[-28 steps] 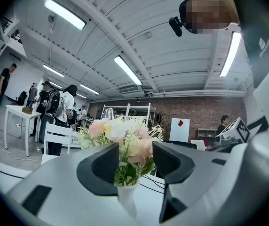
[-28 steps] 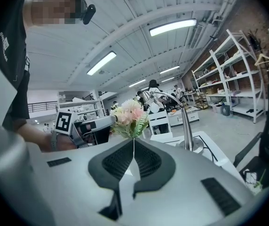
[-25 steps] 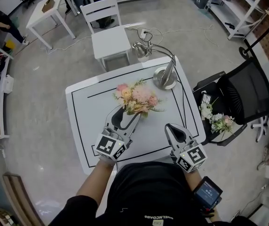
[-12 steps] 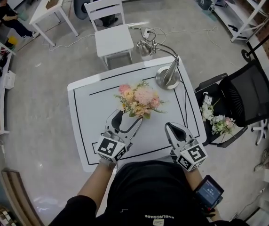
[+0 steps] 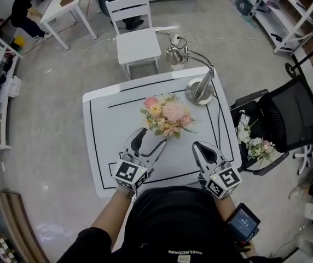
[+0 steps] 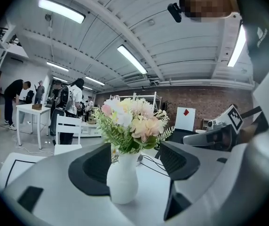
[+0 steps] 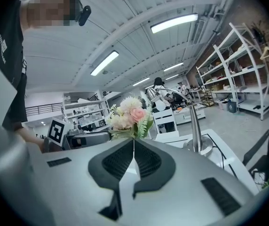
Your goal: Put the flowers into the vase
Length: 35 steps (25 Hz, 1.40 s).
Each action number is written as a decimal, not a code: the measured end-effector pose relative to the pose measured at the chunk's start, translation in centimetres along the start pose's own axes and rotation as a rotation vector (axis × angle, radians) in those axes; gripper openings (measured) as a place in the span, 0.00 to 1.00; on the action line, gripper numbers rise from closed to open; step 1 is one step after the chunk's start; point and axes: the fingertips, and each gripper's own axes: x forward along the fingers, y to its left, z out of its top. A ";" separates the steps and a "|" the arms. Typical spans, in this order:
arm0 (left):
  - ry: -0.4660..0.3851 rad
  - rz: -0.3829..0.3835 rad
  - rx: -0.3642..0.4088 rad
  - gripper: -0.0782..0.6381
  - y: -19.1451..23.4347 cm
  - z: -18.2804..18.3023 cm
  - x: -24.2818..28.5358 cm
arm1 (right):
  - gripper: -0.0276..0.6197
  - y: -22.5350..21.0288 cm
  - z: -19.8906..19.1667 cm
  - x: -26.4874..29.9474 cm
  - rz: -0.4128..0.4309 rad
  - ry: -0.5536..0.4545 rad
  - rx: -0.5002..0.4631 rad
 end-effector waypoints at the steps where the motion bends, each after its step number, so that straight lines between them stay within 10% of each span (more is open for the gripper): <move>1: 0.005 0.005 -0.004 0.54 0.1 -0.2 -0.2 | 0.06 0.2 0.0 0.2 0.006 0.001 -0.001; 20: -0.046 0.185 -0.075 0.53 2.0 0.0 -8.4 | 0.06 8.6 1.1 6.0 0.294 0.016 -0.085; 35: -0.184 0.359 -0.087 0.20 3.8 3.3 -15.3 | 0.06 17.0 2.3 9.8 0.549 0.031 -0.161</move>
